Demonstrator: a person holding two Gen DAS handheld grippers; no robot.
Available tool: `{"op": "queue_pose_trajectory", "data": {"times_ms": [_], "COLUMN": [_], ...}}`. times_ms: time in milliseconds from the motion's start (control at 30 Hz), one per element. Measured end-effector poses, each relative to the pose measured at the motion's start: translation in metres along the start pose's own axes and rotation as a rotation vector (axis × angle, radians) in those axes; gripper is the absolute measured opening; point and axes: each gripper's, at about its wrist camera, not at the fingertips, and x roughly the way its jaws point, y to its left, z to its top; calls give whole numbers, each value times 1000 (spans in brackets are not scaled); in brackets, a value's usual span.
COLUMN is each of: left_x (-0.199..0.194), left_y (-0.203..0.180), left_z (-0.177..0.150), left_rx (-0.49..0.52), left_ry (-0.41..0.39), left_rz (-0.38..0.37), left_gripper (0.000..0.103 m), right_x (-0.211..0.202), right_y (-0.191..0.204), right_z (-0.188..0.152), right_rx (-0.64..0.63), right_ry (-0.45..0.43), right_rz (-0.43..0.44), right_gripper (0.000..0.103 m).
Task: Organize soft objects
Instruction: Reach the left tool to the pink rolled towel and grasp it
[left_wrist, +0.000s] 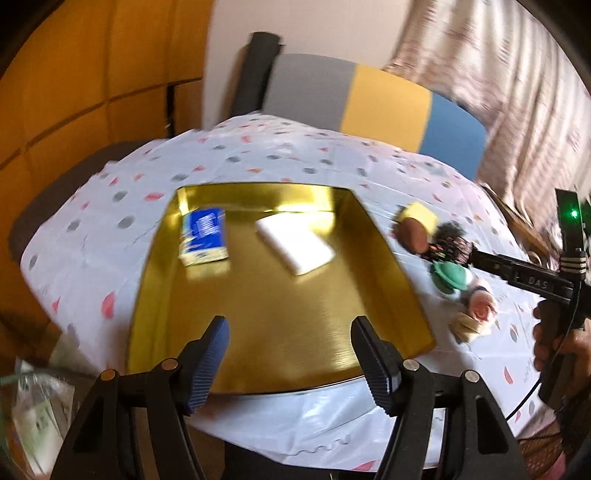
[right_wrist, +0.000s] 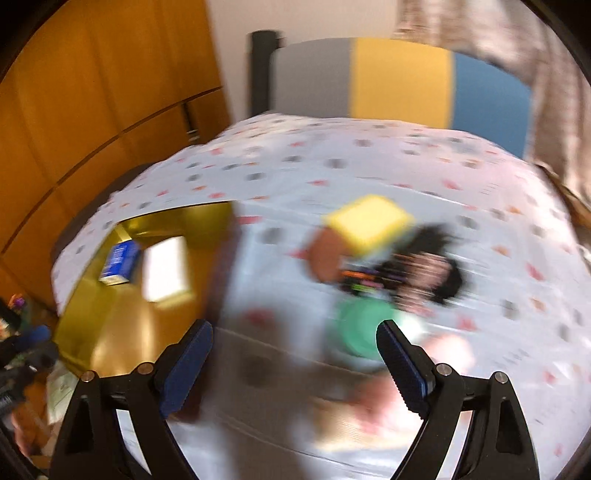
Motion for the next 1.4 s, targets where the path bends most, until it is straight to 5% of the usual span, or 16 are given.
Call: {"op": "queue_pose_trajectory", "data": {"times_ms": [267, 500, 800, 1000, 1400], "left_x": [16, 52, 113, 163, 203], "left_y": [-81, -165, -242, -273, -303], "left_z": [15, 17, 29, 32, 27], "left_rx": [176, 358, 367, 365, 383], "left_ry": [31, 143, 304, 422, 518], "left_rz": [-138, -299, -465, -447, -433], "left_gripper": [67, 58, 56, 53, 52], "right_x": [-40, -32, -40, -46, -49], "right_y": [-142, -215, -220, -215, -213], "right_z": [-44, -79, -77, -75, -71], "right_rx": [258, 491, 547, 544, 543], "right_ry": [-18, 19, -28, -56, -69], "right_rz": [-208, -256, -200, -173, -143], "right_gripper": [95, 95, 95, 95, 96]}}
